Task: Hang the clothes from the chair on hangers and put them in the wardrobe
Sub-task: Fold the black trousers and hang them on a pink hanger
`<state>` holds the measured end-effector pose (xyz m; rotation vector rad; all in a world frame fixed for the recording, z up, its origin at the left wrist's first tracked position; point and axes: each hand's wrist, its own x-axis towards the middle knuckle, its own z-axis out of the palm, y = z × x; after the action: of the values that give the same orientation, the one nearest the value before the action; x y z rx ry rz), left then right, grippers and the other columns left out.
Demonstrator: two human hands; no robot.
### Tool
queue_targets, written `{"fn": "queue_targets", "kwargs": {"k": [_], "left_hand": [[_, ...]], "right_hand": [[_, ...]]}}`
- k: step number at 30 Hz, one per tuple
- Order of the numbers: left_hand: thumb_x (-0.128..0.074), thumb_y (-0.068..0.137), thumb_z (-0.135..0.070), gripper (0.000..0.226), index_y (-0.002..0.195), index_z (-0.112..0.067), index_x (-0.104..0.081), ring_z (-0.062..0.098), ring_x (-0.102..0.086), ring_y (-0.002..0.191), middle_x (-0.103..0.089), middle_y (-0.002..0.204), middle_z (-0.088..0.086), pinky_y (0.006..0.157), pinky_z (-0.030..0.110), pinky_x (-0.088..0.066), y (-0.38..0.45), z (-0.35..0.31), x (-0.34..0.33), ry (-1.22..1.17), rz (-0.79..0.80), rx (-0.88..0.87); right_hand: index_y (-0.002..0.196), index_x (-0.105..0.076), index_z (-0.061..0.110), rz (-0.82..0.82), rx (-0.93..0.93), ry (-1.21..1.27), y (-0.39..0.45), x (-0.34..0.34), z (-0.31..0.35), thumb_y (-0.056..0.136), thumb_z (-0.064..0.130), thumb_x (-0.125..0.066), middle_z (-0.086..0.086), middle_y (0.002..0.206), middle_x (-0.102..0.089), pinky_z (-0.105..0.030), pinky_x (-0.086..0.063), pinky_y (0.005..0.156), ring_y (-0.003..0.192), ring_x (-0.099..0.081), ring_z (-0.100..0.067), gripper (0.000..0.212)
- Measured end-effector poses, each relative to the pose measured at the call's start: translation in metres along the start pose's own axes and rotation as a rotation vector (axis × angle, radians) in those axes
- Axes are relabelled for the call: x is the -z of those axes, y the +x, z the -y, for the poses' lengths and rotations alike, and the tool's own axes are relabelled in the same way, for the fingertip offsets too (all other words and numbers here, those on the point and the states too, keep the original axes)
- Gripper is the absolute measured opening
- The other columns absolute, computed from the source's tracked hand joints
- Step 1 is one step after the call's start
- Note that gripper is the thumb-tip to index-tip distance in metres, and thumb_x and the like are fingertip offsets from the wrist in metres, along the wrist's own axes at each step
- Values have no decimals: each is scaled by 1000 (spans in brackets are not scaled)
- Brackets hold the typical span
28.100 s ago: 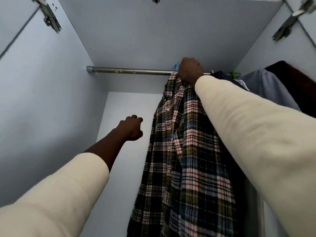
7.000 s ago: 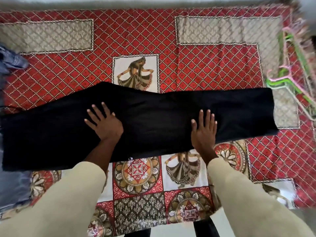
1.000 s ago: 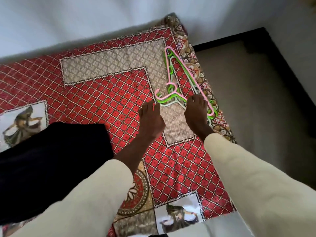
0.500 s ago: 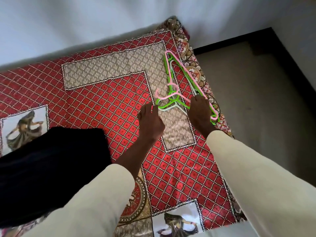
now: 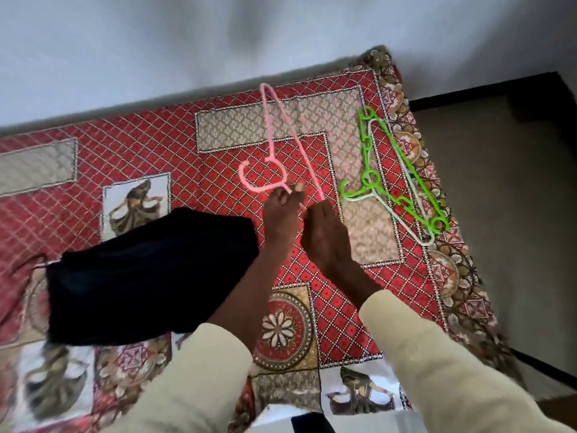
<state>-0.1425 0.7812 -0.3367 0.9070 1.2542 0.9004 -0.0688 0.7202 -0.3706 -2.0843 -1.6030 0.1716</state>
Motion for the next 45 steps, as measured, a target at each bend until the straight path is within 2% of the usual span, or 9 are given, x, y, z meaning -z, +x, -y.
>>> {"fn": "queue_targets", "kwargs": {"k": [4, 8, 12, 16, 22, 29, 34, 39, 45], "left_hand": [[-53, 98, -13, 22, 79, -7, -63, 13, -52, 46, -60, 62, 6, 47, 23, -42, 4, 2, 88, -187, -274, 228], [-55, 99, -20, 28, 71, -19, -58, 5, -41, 42, -52, 51, -7, 43, 22, -31, -3, 13, 184, -123, -363, 263], [-56, 96, -7, 17, 85, -17, -65, 3, -54, 50, -62, 62, -5, 49, 18, -42, -14, 10, 248, -94, -400, 146], [-57, 98, -13, 15, 100, -14, -72, 9, -60, 55, -68, 70, -1, 54, 24, -50, -29, 14, 285, 89, -417, -16], [-48, 100, -15, 40, 139, -12, -54, 32, -65, 70, -68, 77, 15, 59, 35, -46, -57, 47, 285, 827, -182, -232], [-41, 95, 1, 67, 156, -11, -15, 38, -66, 95, -60, 131, 14, 77, 46, -51, -87, 90, 245, 1249, 219, -18], [-41, 91, 7, 76, 156, -8, -4, 34, -63, 102, -38, 153, 9, 81, 44, -51, -93, 100, 208, 1322, 390, -108], [-49, 93, -1, 78, 157, -12, -7, 35, -66, 96, -47, 148, 11, 83, 46, -55, -95, 113, 175, 1250, 336, -94], [-41, 100, -5, 56, 153, -5, -25, 36, -58, 113, -56, 133, 20, 86, 37, -46, -91, 107, 164, 829, -62, -64]], "right_hand": [[102, -58, 6, 195, 37, 72, -36, -42, 80, 93, 30, -41, -15, 94, -55, -39, -40, 49, 74, -56, -39, 31], [90, -56, 4, 365, 59, 300, -74, -85, 160, 86, 24, -48, -15, 91, -52, -36, -32, 52, 71, -53, -38, 22], [91, -69, 7, 230, -368, 632, -81, -101, 198, 94, 16, -53, -7, 87, -63, -33, -46, 74, 81, -60, -20, 19], [92, -69, 14, 237, -683, 827, -72, -95, 211, 98, 30, -55, -10, 88, -69, -33, -48, 69, 76, -64, -15, 22], [123, -59, 7, 606, -912, 1219, -48, -83, 198, 73, 77, -45, -12, 115, -71, -38, -51, 92, 106, -68, -25, 87], [121, -60, 8, 816, -854, 801, -40, -72, 140, 90, 39, -63, -13, 120, -67, -34, -53, 79, 98, -69, -26, 43], [95, -71, 8, 868, -603, 354, -36, -75, 100, 83, 37, -76, -7, 86, -68, -23, -44, 64, 75, -62, -20, 32], [85, -70, 6, 786, -626, 433, -41, -67, 58, 85, 5, -71, -15, 77, -67, -25, -46, 54, 57, -55, -17, 1], [105, -67, 5, 643, -810, 1075, -36, -63, 43, 100, 35, -51, -15, 103, -72, -30, -54, 70, 86, -69, -22, 34]]}}
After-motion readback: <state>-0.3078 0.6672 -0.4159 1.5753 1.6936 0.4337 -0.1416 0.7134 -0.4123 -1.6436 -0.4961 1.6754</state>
